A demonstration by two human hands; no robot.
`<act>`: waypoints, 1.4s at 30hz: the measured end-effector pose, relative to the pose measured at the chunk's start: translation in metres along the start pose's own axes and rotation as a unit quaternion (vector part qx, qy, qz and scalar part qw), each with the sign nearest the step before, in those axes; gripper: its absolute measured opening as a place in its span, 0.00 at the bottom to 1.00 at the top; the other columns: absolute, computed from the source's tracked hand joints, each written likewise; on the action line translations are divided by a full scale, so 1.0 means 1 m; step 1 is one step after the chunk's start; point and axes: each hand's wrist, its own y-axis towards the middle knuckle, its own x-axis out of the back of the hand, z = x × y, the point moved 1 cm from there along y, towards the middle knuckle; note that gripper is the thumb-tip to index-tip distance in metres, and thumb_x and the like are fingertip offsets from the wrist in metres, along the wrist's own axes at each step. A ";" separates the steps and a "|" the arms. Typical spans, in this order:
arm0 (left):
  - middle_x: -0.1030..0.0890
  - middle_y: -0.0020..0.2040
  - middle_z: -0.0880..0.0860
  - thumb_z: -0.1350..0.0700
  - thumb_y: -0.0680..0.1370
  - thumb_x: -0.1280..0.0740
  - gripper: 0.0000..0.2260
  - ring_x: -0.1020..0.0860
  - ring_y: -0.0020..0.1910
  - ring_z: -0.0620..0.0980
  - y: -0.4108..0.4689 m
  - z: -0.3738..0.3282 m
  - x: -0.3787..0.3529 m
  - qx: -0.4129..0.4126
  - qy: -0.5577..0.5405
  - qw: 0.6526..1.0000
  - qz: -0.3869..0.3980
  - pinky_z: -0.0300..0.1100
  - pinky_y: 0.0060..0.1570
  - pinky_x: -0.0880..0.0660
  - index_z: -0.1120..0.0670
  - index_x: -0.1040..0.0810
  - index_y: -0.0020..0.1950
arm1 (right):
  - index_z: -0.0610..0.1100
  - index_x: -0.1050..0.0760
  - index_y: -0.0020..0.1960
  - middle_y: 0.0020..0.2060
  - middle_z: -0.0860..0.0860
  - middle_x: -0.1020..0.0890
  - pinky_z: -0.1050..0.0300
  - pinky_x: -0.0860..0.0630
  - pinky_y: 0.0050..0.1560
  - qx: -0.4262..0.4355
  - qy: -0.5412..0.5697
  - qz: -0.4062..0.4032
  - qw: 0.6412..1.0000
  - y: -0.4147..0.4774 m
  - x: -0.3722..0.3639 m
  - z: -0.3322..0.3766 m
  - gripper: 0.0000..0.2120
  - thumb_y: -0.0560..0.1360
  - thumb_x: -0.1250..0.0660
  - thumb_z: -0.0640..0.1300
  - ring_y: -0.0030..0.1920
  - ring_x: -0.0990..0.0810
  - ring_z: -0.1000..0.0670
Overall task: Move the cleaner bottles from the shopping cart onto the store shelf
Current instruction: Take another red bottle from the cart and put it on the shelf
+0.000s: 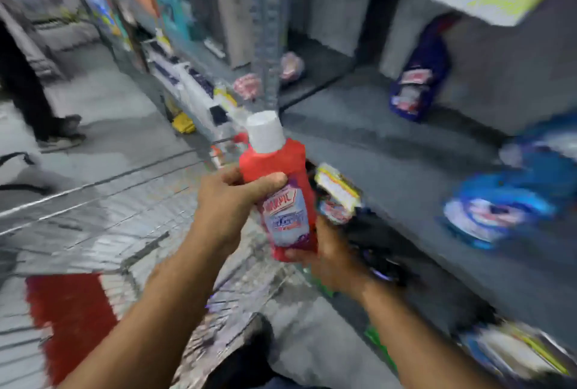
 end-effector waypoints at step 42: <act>0.16 0.34 0.36 0.61 0.75 0.31 0.04 0.20 0.37 0.33 -0.048 0.090 0.014 -0.022 0.286 0.958 0.010 0.29 0.42 0.24 0.53 0.19 0.47 | 0.33 0.20 0.48 0.43 0.37 0.21 0.55 0.27 0.56 0.110 -0.205 -0.487 0.842 -0.211 0.070 -0.118 0.16 0.71 0.34 0.47 0.47 0.23 0.42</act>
